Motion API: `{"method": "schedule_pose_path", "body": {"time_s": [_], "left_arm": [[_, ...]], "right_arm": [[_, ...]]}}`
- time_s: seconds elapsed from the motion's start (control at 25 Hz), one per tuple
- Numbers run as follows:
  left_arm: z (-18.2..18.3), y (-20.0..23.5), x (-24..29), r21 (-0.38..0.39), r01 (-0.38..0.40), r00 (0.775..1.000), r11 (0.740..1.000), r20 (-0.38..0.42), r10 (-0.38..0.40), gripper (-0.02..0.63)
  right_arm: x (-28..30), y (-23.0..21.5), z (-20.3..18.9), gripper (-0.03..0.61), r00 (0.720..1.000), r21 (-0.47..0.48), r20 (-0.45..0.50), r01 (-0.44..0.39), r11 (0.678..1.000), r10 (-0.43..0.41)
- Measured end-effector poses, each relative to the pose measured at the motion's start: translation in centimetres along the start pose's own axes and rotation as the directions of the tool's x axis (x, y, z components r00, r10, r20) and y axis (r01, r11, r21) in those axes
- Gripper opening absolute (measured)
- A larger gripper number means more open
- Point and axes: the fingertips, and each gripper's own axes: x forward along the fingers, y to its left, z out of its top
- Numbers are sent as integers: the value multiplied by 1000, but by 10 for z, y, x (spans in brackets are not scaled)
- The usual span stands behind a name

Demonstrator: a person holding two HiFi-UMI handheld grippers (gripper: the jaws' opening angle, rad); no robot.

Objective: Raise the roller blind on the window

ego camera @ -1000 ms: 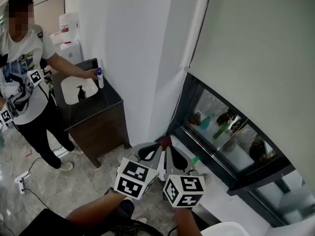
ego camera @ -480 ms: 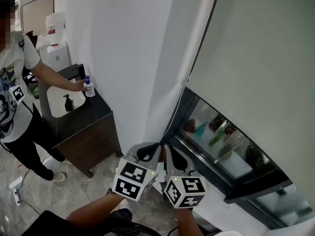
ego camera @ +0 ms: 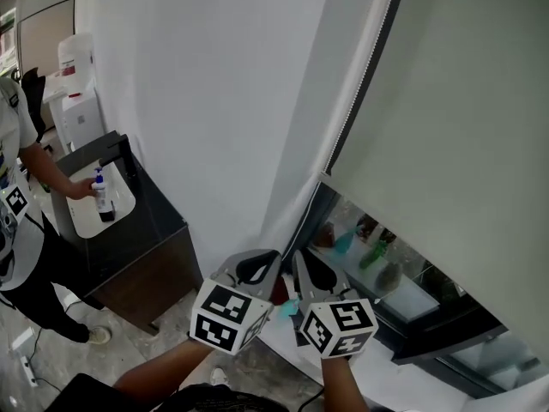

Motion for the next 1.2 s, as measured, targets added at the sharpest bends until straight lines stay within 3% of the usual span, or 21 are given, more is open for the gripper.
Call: {"method": "schedule_pose_path", "body": {"time_s": [0.28, 0.64, 1.0, 1.2], "left_arm": [[16, 17, 13, 7, 10, 1000, 1000, 24, -10, -2], [32, 26, 33, -1, -62, 996, 998, 60, 62, 2], [49, 23, 33, -18, -82, 992, 996, 97, 84, 17], [63, 19, 28, -13, -67, 991, 998, 118, 68, 35]], "right_arm": [[33, -22, 33, 31, 999, -26, 36, -39, 999, 40], [72, -42, 66, 56, 984, -83, 61, -164, 983, 169], [104, -36, 83, 75, 937, -136, 55, -336, 932, 346], [105, -33, 83, 37, 907, -137, 69, -403, 905, 415]]}}
